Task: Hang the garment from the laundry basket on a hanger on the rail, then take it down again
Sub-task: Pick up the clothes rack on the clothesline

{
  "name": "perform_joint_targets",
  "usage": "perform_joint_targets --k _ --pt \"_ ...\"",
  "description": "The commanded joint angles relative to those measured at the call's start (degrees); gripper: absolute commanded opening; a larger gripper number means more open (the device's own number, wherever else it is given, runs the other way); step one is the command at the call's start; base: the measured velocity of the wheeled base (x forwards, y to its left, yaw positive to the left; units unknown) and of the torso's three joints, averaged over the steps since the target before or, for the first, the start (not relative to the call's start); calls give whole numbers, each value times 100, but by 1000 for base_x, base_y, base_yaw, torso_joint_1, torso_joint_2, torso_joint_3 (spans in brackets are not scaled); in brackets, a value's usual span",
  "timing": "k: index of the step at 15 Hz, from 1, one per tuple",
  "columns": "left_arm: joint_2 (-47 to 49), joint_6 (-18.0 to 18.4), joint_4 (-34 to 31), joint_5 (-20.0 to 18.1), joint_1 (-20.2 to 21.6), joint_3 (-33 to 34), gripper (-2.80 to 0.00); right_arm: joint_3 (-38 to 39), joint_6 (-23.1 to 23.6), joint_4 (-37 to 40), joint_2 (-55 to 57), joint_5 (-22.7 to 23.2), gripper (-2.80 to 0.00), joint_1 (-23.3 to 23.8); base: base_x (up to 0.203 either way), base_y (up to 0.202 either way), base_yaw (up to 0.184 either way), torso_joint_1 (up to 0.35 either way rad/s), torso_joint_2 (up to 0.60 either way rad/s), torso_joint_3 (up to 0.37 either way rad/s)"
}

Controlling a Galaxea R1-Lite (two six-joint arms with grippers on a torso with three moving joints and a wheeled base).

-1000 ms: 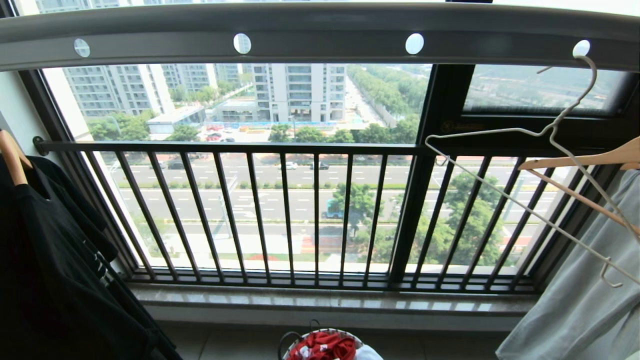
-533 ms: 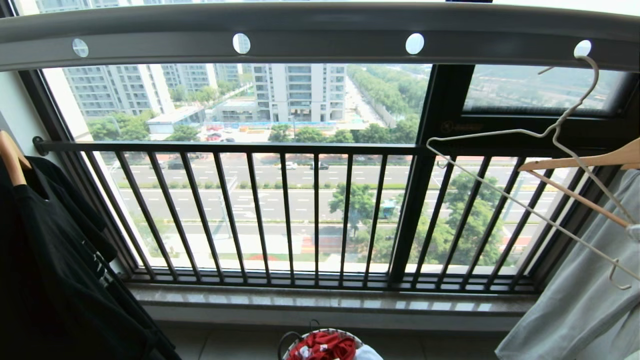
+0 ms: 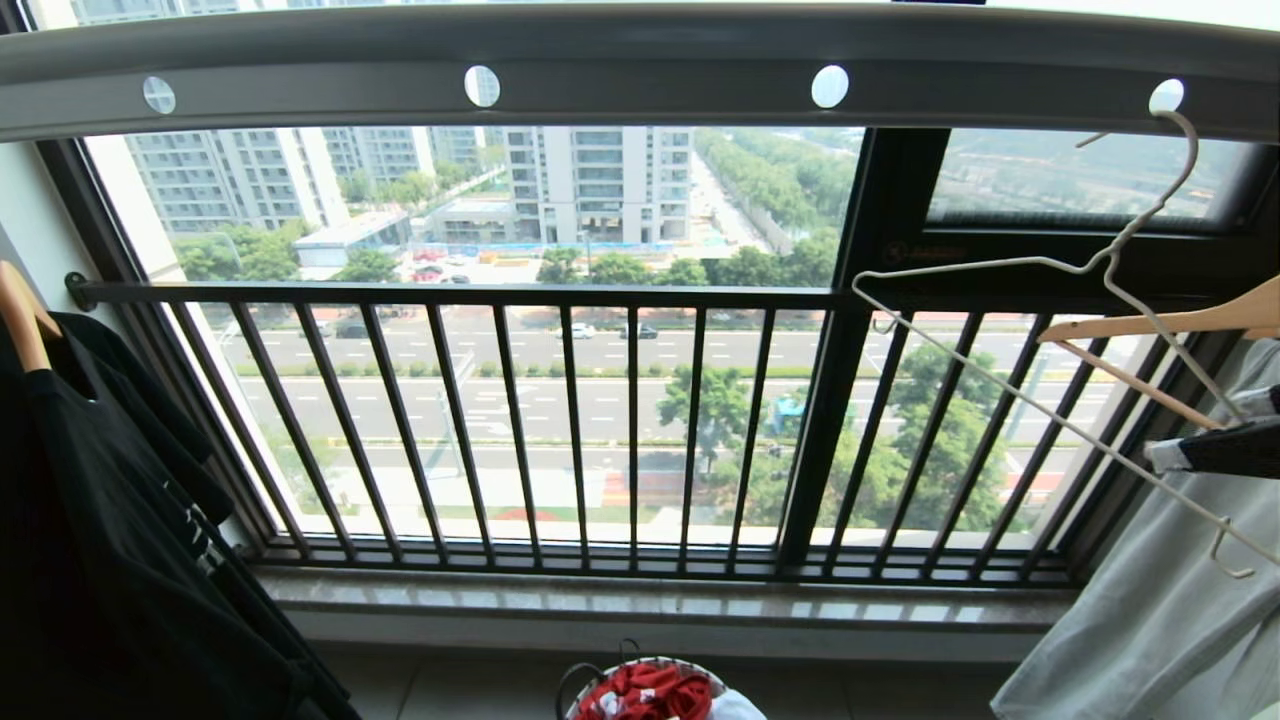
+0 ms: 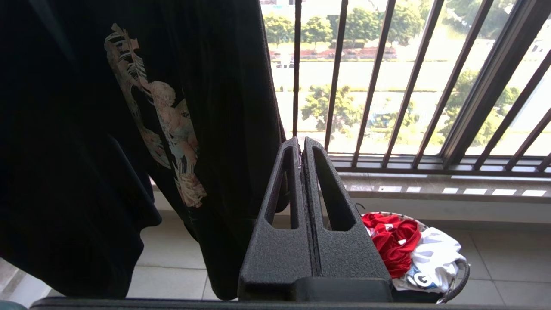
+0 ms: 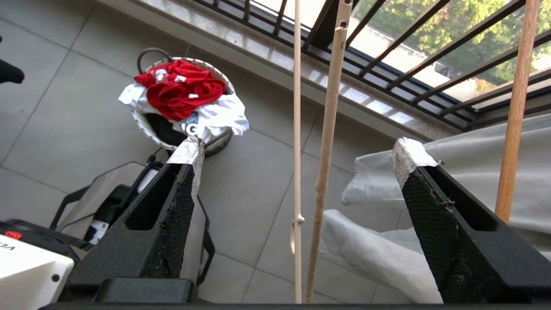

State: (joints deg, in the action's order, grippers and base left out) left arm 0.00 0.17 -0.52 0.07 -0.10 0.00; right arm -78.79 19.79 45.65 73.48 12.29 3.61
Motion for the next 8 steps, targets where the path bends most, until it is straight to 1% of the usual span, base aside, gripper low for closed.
perform_joint_targets --k 1,3,5,8 --pt "0 0 1 1 1 0 -280 206 15 -101 80 16 0 0 0 0 0 0 0 0" --pt "0 0 0 1 1 0 -280 532 9 -430 75 24 0 0 0 0 0 0 0 0" --pt "0 0 8 1 1 0 -280 768 0 -600 54 122 0 0 0 0 0 0 0 0" --pt "6 0 0 1 1 0 -280 918 -16 -892 70 248 0 0 0 0 0 0 0 0"
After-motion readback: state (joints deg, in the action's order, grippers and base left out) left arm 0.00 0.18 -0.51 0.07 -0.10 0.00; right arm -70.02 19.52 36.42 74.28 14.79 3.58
